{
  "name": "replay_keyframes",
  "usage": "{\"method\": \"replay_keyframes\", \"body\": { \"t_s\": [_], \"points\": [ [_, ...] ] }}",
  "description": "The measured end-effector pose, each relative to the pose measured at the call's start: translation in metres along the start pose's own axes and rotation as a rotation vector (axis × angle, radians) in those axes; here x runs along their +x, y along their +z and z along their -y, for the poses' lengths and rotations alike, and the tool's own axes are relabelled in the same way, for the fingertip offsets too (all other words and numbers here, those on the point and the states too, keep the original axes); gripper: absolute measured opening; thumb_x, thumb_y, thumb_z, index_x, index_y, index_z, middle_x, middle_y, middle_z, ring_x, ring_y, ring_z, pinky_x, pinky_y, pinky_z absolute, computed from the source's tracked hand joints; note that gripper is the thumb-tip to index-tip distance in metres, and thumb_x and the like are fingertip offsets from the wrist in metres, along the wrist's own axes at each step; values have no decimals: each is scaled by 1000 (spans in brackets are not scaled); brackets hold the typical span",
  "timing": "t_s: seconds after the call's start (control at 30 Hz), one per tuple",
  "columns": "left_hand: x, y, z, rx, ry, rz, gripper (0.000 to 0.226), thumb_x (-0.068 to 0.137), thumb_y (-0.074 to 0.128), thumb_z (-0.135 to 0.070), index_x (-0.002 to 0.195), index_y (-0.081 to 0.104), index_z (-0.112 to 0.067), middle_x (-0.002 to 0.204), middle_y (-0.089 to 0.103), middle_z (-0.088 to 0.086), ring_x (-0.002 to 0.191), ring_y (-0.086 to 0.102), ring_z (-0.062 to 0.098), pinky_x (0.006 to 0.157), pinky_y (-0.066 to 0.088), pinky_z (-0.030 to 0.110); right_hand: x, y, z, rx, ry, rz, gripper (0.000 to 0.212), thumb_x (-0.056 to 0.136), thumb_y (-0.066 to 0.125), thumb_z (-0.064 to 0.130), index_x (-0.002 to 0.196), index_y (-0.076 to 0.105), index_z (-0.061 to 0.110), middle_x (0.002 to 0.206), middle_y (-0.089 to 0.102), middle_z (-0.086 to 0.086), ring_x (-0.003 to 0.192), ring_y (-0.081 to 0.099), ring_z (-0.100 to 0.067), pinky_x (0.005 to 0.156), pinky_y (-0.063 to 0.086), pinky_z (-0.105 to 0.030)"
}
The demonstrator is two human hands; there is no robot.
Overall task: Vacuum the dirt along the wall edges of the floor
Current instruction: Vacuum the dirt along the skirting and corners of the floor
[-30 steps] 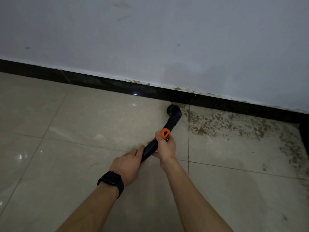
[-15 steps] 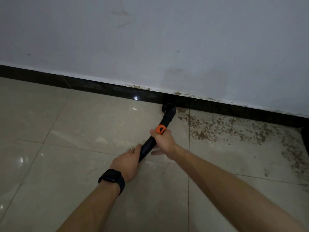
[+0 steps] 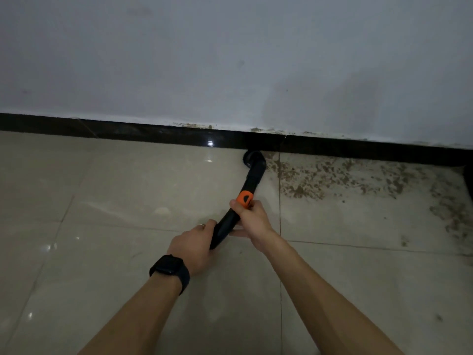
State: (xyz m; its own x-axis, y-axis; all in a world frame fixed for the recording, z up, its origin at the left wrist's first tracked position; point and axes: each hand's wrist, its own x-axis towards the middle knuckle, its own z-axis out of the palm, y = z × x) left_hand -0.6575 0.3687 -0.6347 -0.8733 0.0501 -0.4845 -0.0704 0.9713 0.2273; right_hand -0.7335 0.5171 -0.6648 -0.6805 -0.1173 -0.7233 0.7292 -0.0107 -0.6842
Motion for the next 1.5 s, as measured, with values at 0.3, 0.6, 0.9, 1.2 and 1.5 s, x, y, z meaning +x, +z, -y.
{"method": "replay_keyframes", "body": {
  "t_s": [0.3, 0.6, 0.9, 1.2, 1.5],
  "points": [
    [-39, 16, -11, -11, 192, 32, 34, 89, 45, -60, 110, 42, -34, 94, 60, -12, 80, 63, 16, 64, 45, 30, -70, -20, -39, -2, -39, -87, 37, 96, 72, 30, 114, 45, 14, 113, 63, -8, 97, 71, -18, 75, 65, -47],
    [-36, 36, -31, 28, 251, 95, 38, 86, 49, -62, 111, 48, -33, 97, 65, -8, 82, 63, 18, 63, 42, 29, -81, -44, -67, 73, 3, -184, 30, 97, 70, 29, 113, 48, 16, 121, 62, -13, 105, 69, -26, 69, 65, -42],
    [-33, 34, -29, 27, 185, 58, 32, 86, 51, -56, 104, 46, -30, 96, 64, -5, 84, 64, 23, 64, 40, 30, -68, -40, -57, 40, -13, -109, 29, 97, 71, 28, 113, 50, 17, 119, 64, -11, 104, 70, -26, 73, 65, -47],
    [-39, 20, 6, -38, 59, 210, 26, 83, 57, -53, 95, 48, -31, 86, 59, -6, 78, 59, 20, 68, 48, 32, -63, -3, -53, -53, 27, 17, 43, 94, 73, 35, 120, 44, 15, 118, 63, -8, 103, 70, -24, 74, 65, -44],
    [-51, 23, 22, -136, 7, 191, 32, 86, 58, -54, 109, 54, -31, 96, 65, -3, 81, 60, 17, 72, 50, 32, -62, 16, -54, -94, 16, -7, 46, 93, 74, 39, 120, 47, 15, 118, 63, -8, 101, 71, -26, 73, 66, -47]
  ]
}}
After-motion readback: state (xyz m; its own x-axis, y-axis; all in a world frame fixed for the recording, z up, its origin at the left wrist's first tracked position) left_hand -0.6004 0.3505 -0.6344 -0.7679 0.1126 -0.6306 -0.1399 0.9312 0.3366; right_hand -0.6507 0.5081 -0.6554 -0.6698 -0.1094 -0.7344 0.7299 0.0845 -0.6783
